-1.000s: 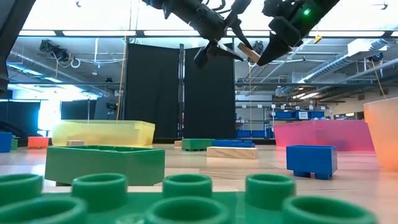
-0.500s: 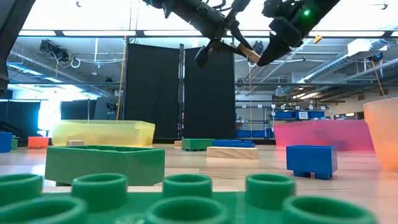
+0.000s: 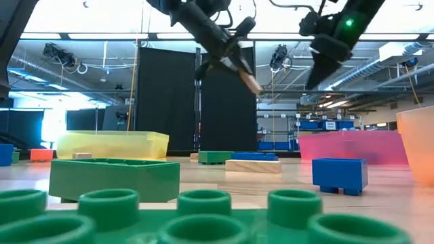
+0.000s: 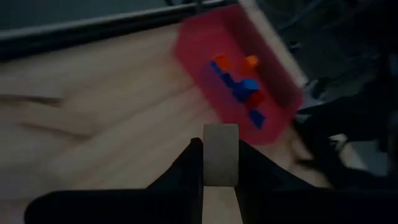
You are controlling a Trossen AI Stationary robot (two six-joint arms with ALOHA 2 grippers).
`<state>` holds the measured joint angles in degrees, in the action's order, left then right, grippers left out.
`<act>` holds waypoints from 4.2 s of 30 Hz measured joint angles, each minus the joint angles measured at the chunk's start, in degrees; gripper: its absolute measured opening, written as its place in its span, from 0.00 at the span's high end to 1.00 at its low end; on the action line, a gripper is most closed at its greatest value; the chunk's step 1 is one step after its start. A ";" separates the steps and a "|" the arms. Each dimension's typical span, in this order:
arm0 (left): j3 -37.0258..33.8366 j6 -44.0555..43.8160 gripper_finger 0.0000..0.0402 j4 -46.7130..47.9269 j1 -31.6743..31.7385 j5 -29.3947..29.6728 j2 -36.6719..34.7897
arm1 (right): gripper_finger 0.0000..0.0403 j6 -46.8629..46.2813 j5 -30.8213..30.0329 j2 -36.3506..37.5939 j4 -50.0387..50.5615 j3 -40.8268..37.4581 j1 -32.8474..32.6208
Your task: Sort blocks by size
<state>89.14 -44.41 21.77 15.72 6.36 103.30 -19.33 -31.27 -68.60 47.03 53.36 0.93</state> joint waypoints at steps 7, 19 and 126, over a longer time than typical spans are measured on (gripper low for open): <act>-0.05 11.62 0.84 11.08 6.82 -3.32 -5.94 | 0.37 -10.80 -0.02 0.00 9.92 0.00 0.00; -0.31 29.98 0.84 26.91 21.29 -7.44 -14.30 | 0.40 -22.27 -0.12 0.00 9.22 -0.02 0.02; -33.14 23.32 0.70 24.41 17.55 -2.46 -50.48 | 0.24 14.08 7.72 -32.03 7.76 47.85 -15.78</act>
<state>56.01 -21.09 46.17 33.26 3.90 52.83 -5.25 -23.55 -100.63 54.80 101.21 -14.85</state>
